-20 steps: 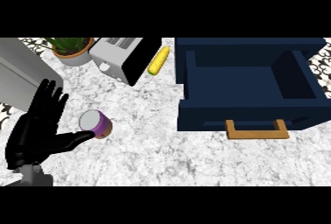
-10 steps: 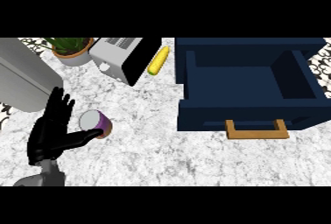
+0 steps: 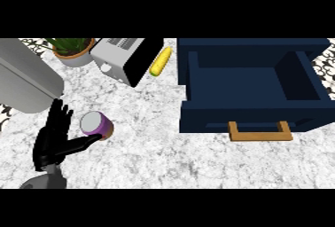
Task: Pick up the can, place it into the drawer and close the drawer
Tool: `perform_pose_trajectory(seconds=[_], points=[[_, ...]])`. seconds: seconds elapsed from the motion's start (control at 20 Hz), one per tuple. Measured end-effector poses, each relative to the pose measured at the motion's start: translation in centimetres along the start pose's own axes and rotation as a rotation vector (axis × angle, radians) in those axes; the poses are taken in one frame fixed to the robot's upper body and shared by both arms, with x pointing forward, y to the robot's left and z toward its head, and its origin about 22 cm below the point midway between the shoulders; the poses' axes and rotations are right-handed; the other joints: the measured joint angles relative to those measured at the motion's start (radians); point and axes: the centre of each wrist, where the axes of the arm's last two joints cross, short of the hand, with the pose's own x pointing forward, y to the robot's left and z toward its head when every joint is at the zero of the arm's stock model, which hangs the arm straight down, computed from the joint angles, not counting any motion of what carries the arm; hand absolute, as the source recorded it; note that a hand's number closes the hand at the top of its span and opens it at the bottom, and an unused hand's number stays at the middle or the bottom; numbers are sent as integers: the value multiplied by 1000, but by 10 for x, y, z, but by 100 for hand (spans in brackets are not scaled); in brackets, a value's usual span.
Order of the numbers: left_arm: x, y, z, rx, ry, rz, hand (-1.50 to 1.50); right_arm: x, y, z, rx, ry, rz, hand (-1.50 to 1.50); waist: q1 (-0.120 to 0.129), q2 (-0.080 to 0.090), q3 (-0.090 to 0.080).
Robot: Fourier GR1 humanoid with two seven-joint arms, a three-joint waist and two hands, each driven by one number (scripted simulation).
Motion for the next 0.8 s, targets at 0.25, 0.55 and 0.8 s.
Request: perform_pose_trajectory(seconds=[0.25,0.55,0.8], points=[[-25,12,1,18,17,-12,-150,8,2,0,1,0,-3,-150,0,0,0],[-54,23,-5,19,40,1,-150,11,-8,8,2,-3,1,-150,-3,0,0],[-74,25,2,6,61,28,-150,17,-8,8,0,-6,-3,-150,-1,0,0]])
